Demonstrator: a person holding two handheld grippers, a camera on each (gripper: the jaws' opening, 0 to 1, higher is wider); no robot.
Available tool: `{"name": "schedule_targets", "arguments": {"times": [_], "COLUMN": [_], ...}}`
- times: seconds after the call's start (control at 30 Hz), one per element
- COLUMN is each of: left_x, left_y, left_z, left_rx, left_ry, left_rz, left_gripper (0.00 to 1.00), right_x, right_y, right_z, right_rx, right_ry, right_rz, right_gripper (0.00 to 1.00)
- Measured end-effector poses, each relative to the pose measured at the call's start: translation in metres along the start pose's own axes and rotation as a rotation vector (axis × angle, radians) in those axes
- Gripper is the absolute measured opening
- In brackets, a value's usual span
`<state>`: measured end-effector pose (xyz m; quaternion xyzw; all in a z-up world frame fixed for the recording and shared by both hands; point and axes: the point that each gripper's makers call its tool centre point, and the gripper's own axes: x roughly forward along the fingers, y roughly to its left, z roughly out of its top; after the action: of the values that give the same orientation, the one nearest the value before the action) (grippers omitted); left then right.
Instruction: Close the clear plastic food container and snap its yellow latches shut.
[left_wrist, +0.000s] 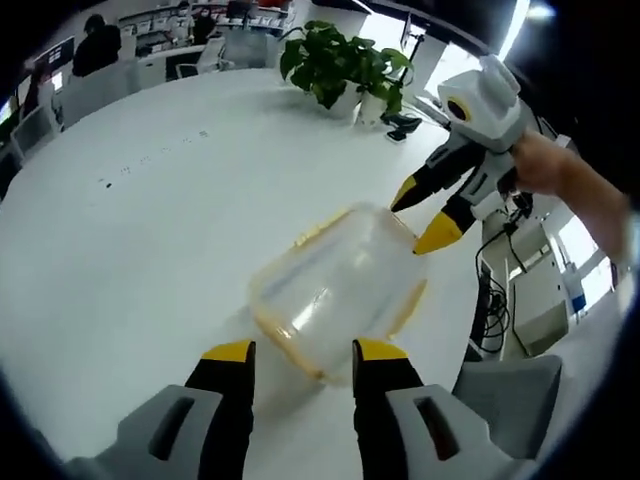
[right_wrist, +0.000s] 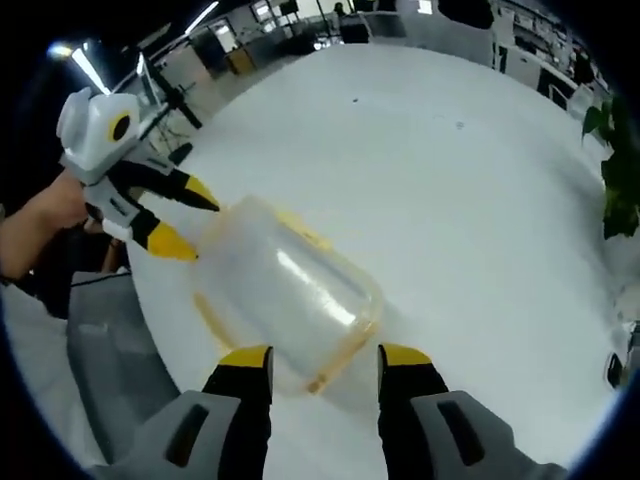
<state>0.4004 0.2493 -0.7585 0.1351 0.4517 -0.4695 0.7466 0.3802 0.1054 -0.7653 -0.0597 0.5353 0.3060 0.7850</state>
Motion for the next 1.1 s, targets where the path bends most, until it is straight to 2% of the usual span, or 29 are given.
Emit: {"name": "schedule_targets", "arguments": {"times": [0.13,0.27,0.5,0.97,1.1], "left_x": [0.000,-0.002,-0.007,-0.006,-0.005], "left_y": [0.000,0.000,-0.005,-0.004,0.000], "left_z": [-0.003,0.001,0.011,0.013,0.011], "left_rx": [0.093,0.163,0.198,0.399,0.472], "left_ry": [0.037,0.035,0.014,0.054,0.088], "left_rz": [0.008,0.010,-0.030,-0.037,-0.026], "left_gripper": [0.38,0.38,0.36,0.36,0.36], "right_x": [-0.002,-0.004,-0.004,-0.003,-0.003], "right_y": [0.002,0.003,0.005,0.007,0.009], "right_z": [-0.001,0.003,0.005,0.007,0.007], "right_rx": [-0.054,-0.110,-0.257,-0.477,-0.524], "right_ry": [0.022,0.022,0.048,0.118,0.133], "right_rz": [0.003,-0.001,-0.011,-0.013,-0.004], "right_gripper": [0.41,0.39,0.39,0.38,0.38]}}
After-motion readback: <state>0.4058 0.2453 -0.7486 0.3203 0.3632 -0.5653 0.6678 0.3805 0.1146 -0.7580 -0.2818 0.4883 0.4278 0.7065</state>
